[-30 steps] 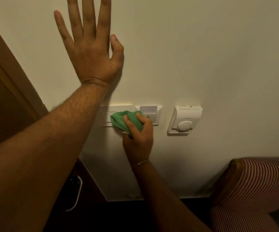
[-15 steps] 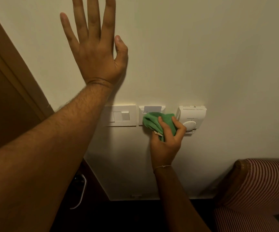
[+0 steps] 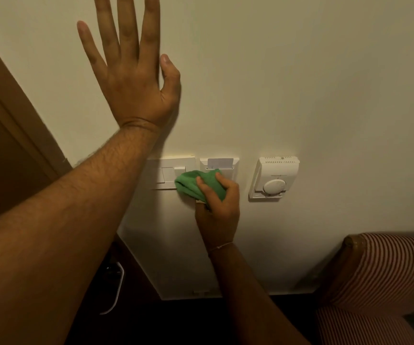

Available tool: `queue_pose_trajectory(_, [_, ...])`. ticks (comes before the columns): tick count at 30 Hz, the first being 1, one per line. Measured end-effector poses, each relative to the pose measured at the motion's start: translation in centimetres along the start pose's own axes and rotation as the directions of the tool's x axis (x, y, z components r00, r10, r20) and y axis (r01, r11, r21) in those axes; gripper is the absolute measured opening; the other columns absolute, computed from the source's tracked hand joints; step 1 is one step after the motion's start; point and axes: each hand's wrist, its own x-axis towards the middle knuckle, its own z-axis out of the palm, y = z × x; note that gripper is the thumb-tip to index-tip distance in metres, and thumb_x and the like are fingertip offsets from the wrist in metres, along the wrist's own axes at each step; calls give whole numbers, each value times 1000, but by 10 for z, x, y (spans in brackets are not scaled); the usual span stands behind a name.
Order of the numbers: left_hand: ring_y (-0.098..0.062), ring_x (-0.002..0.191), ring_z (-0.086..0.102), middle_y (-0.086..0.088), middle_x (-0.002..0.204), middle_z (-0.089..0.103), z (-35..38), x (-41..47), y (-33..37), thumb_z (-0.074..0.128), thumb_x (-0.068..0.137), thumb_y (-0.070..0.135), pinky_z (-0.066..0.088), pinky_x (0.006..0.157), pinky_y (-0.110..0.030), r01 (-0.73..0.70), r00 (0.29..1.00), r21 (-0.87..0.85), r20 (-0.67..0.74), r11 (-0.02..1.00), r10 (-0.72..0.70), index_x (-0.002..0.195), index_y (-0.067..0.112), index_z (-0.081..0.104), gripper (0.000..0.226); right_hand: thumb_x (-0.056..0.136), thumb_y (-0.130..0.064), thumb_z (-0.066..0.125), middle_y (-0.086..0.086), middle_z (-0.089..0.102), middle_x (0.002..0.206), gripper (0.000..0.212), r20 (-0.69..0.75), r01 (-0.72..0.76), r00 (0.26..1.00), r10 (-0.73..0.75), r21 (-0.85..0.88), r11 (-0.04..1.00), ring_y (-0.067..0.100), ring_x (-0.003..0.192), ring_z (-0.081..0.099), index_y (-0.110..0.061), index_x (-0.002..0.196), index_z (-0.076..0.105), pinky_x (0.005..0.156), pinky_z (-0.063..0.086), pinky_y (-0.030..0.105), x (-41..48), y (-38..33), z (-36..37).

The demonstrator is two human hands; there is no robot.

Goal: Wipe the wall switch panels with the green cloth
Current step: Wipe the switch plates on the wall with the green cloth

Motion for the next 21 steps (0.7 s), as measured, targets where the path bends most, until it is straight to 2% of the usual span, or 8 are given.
queue_pose_trajectory(5, [-52, 151, 46, -25, 163, 52, 0, -1, 0, 58, 104, 34, 28, 122, -78, 4, 1000, 6, -9, 1000, -4, 161, 10, 54, 62, 78, 9, 87, 19, 54, 135, 42, -119, -253, 959, 256, 37, 967, 36, 131, 59, -8, 116, 81, 110, 56, 42, 0, 22, -17])
queue_pose_trajectory(9, [-52, 150, 48, -25, 161, 53, 0, 0, 2, 60, 103, 34, 29, 122, -78, 4, 1000, 8, -12, 1000, -4, 160, 10, 56, 61, 78, 7, 89, 18, 52, 135, 41, -150, -230, 960, 237, 61, 971, 24, 137, 52, -7, 115, 79, 116, 47, 21, -3, 22, -11])
queue_pose_trajectory(11, [-52, 150, 48, -25, 162, 53, 0, -1, 2, 59, 104, 34, 29, 122, -78, 0, 1000, 8, -8, 1000, 0, 160, 10, 55, 61, 80, 4, 89, 15, 50, 136, 41, -126, -204, 969, 212, 75, 976, 22, 135, 52, -9, 117, 79, 109, 56, 33, -5, 17, -4])
queue_pose_trajectory(14, [-52, 150, 48, -25, 162, 53, 0, -1, 3, 59, 104, 33, 29, 122, -78, 3, 1000, 12, -6, 1000, -3, 160, 10, 55, 61, 81, -1, 85, 11, 49, 136, 39, -44, -132, 990, 135, 66, 989, 33, 130, 58, -13, 118, 80, 98, 62, 49, -11, 5, 8])
queue_pose_trajectory(18, [-53, 149, 49, -27, 161, 53, -1, 0, 3, 55, 105, 36, 30, 120, -79, 2, 1000, 22, -10, 1000, -2, 160, 9, 55, 61, 90, -13, 70, 9, 52, 133, 29, 6, 33, 999, -33, 10, 999, 37, 121, 63, -14, 116, 82, 89, 62, 52, -13, -5, 20])
queue_pose_trajectory(21, [-53, 150, 48, -27, 161, 53, 0, 0, 1, 54, 105, 36, 29, 121, -80, 3, 1000, 22, -14, 1000, -3, 160, 9, 55, 61, 87, -8, 77, 10, 51, 136, 32, 16, 20, 1000, -20, 4, 1000, 37, 123, 62, -15, 118, 81, 91, 62, 51, -15, 5, 16])
